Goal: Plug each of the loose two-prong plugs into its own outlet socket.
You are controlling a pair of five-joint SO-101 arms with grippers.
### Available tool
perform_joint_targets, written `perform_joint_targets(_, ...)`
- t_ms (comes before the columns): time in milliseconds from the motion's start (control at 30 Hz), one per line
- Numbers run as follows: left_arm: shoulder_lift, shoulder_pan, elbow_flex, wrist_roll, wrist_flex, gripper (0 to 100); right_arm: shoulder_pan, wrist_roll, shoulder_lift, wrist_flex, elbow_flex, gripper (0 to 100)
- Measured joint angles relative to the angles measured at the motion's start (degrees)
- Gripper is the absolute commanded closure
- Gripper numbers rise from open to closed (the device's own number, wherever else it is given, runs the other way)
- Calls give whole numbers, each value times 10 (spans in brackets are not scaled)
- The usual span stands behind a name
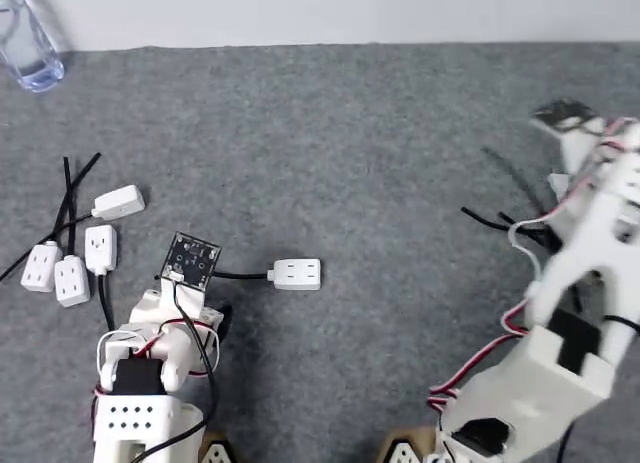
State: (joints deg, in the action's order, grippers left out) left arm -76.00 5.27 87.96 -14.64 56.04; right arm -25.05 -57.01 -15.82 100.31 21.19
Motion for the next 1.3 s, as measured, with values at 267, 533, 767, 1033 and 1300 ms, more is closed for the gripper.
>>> perform_joint_targets(267,0,0,0,0,0,764,178,17,1,0,-97,989)
perform_joint_targets(533,0,0,0,0,0,764,244,-11,4,-13,-113,990)
perform_joint_targets(767,0,0,0,0,0,764,246,549,4,-90,-186,990)
perform_joint_targets(1033,0,0,0,0,0,764,325,880,4,-109,-247,991)
perform_joint_targets(1300,0,0,0,0,0,764,289,1068,4,-178,-249,991)
